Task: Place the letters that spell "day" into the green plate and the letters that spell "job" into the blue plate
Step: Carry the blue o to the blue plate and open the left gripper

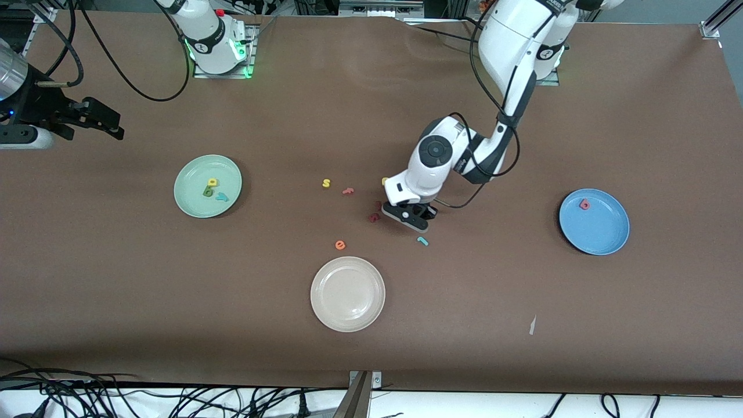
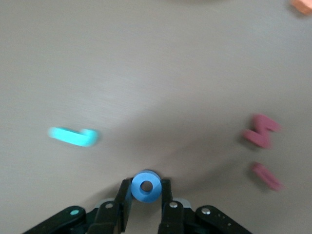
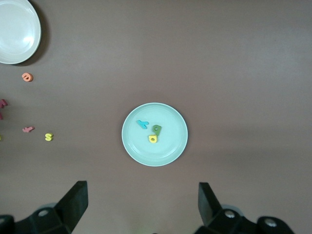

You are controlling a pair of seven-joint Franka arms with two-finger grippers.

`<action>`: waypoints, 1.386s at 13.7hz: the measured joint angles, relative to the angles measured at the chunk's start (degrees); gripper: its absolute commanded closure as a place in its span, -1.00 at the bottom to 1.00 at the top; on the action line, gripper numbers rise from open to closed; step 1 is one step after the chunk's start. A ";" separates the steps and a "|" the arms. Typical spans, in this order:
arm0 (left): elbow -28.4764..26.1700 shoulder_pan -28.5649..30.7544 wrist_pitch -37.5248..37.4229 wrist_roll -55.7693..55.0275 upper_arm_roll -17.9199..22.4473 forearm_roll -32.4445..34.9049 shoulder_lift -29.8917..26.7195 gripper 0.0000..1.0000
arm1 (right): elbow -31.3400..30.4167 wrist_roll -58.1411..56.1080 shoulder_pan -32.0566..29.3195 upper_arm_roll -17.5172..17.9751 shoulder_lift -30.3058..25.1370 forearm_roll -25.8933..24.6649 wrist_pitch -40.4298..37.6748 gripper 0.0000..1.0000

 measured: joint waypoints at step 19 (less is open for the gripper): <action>-10.06 29.46 -23.49 46.73 8.53 0.43 -12.97 0.91 | 0.00 0.00 0.66 -0.85 -0.01 -0.02 0.00 -1.00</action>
